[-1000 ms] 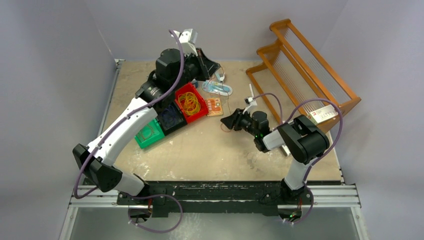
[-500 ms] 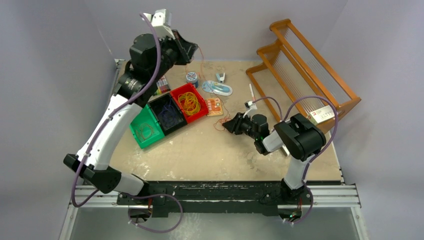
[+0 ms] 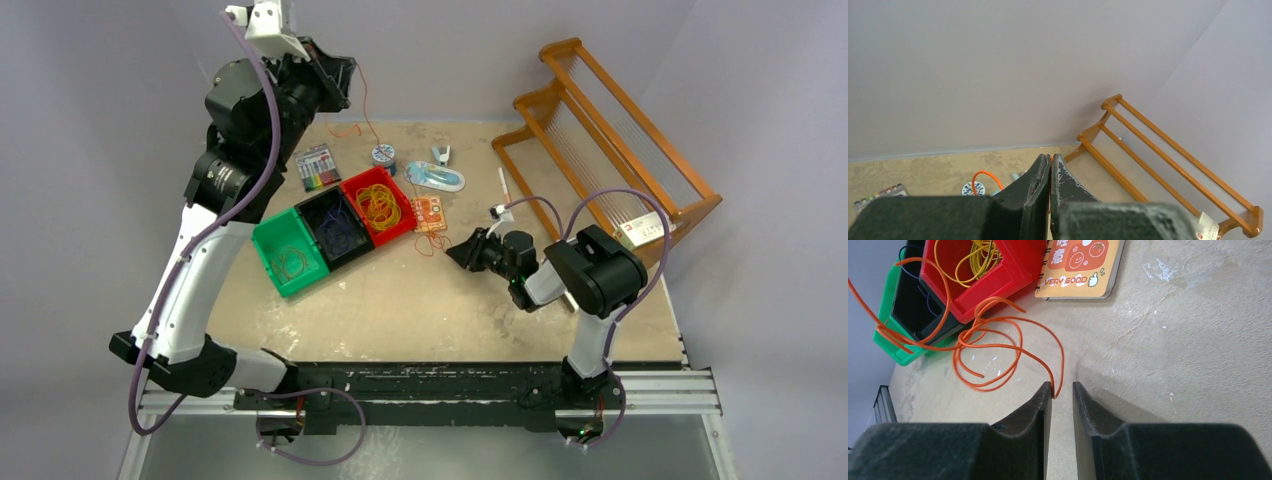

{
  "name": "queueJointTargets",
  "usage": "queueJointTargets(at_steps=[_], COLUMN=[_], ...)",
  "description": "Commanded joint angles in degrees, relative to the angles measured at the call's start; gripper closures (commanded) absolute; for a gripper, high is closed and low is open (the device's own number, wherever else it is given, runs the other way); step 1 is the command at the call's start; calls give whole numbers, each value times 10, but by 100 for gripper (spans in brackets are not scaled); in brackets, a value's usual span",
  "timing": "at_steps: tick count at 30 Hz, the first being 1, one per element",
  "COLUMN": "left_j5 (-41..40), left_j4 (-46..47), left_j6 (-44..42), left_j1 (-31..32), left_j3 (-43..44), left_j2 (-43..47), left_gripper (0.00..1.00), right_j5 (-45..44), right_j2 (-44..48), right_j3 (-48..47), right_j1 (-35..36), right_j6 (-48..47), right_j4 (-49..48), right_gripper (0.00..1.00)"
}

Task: Untangle the cables

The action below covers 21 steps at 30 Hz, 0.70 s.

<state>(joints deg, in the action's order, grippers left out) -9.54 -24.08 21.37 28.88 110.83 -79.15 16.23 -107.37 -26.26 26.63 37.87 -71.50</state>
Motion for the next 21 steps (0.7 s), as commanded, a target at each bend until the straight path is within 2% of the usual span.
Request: queueJointTargets(at_steps=[1, 4, 10, 21], left_j5=[-14, -32, -91, -225], left_j4=[-4, -11, -30, -54], left_j6=[-24, -39, -88, -173], left_j1=[-4, -4, -5, -15], left_j3=[22, 35, 94, 166], left_j2=[4, 2, -10, -13], left_gripper=[100, 100, 100, 100], right_j5=[7, 4, -7, -45], right_j2=[5, 9, 9, 14], right_j3=[5, 9, 18, 31], right_j1=[2, 1, 2, 1], right_j6=[1, 1, 9, 39], right_j4=[-39, -42, -36, -19], right_gripper=[78, 88, 100, 100])
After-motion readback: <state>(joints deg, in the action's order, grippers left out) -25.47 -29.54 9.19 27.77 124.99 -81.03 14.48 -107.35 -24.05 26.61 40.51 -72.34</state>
